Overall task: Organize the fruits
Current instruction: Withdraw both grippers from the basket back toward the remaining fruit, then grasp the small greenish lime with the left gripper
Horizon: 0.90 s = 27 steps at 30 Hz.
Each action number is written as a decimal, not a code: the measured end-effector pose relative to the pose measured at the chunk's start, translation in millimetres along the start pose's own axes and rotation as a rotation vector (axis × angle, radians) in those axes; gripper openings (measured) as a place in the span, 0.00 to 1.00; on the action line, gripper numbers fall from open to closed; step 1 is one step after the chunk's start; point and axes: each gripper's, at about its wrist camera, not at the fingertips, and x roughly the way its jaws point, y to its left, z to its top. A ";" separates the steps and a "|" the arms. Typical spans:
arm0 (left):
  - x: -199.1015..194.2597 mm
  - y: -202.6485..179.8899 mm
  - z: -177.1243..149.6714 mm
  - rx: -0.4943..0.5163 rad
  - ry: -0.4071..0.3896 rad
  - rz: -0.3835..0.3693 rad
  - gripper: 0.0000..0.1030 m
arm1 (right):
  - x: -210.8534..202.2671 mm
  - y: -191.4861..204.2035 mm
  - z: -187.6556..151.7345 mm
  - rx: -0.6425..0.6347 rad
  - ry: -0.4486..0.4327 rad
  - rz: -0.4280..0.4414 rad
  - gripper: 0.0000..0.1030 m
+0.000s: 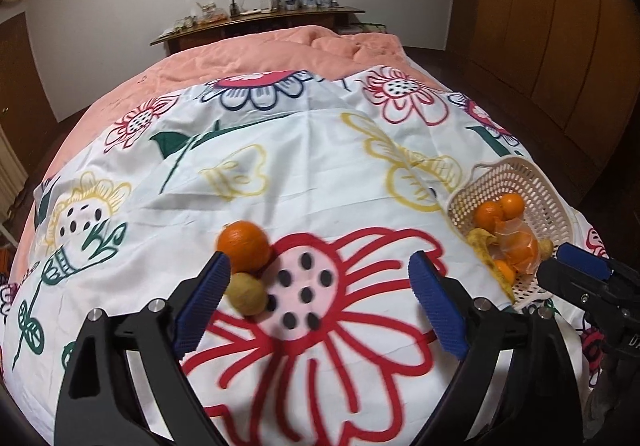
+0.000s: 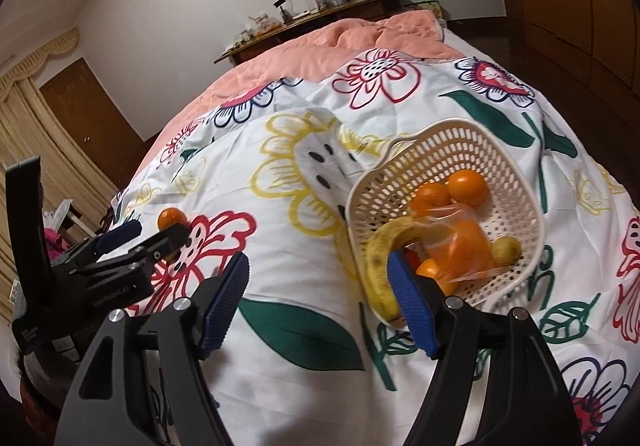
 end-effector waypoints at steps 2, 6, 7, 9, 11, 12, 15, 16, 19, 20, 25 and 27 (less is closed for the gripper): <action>-1.1 10.5 -3.8 -0.021 0.002 0.004 0.89 | 3.8 5.3 -0.9 -0.012 0.011 0.005 0.69; 0.7 28.2 -13.2 -0.064 0.014 0.019 0.89 | 8.4 14.4 -2.7 -0.033 0.025 0.014 0.69; 1.9 32.0 -15.5 -0.074 0.020 0.023 0.89 | 9.2 16.4 -3.4 -0.038 0.027 0.014 0.70; 4.0 38.1 -19.4 -0.084 0.029 0.025 0.89 | 11.3 18.5 -3.6 -0.045 0.031 0.013 0.70; 5.4 42.0 -22.3 -0.088 0.033 0.027 0.89 | 11.7 19.3 -4.1 -0.048 0.032 0.012 0.69; 6.2 43.8 -23.2 -0.092 0.035 0.024 0.89 | 11.9 19.2 -4.2 -0.048 0.032 0.013 0.69; 10.4 47.3 -23.4 -0.104 0.049 0.007 0.81 | 12.9 20.4 -4.2 -0.050 0.035 0.012 0.69; 12.5 47.8 -23.1 -0.105 0.054 0.004 0.77 | 13.1 21.1 -4.3 -0.052 0.036 0.013 0.69; 21.3 50.2 -22.4 -0.120 0.089 -0.022 0.62 | 13.8 20.9 -3.9 -0.056 0.039 0.016 0.70; 23.8 50.6 -22.7 -0.125 0.098 -0.030 0.56 | 14.2 21.5 -3.7 -0.058 0.040 0.017 0.69; 33.4 56.6 -24.5 -0.157 0.132 -0.064 0.32 | 15.5 25.0 -1.5 -0.071 0.042 0.019 0.70; 33.4 57.9 -25.5 -0.161 0.131 -0.071 0.27 | 16.7 28.8 1.4 -0.086 0.041 0.021 0.69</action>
